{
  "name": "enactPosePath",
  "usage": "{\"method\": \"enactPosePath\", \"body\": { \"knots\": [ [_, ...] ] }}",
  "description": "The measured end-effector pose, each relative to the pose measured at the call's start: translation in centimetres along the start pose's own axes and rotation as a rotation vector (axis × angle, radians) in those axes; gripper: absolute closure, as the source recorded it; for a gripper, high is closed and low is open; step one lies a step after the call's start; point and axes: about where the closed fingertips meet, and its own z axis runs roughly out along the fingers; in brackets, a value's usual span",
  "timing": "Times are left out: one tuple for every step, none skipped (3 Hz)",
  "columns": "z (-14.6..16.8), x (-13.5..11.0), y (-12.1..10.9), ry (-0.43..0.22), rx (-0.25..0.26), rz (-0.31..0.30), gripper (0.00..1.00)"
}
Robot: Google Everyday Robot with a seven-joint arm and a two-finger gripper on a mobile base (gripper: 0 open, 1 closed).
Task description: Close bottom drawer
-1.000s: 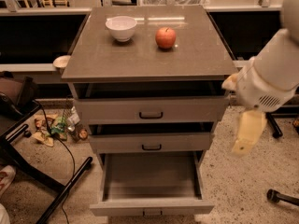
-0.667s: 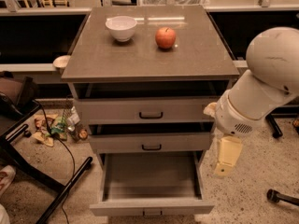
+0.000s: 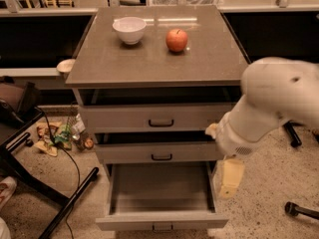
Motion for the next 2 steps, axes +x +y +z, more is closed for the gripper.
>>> {"method": "enactPosePath", "body": {
  "knots": [
    [8.0, 0.1, 0.5, -0.004, -0.062, -0.102, 0.0],
    [15.1, 0.0, 1.4, -0.047, -0.127, -0.156, 0.0]
  ]
}}
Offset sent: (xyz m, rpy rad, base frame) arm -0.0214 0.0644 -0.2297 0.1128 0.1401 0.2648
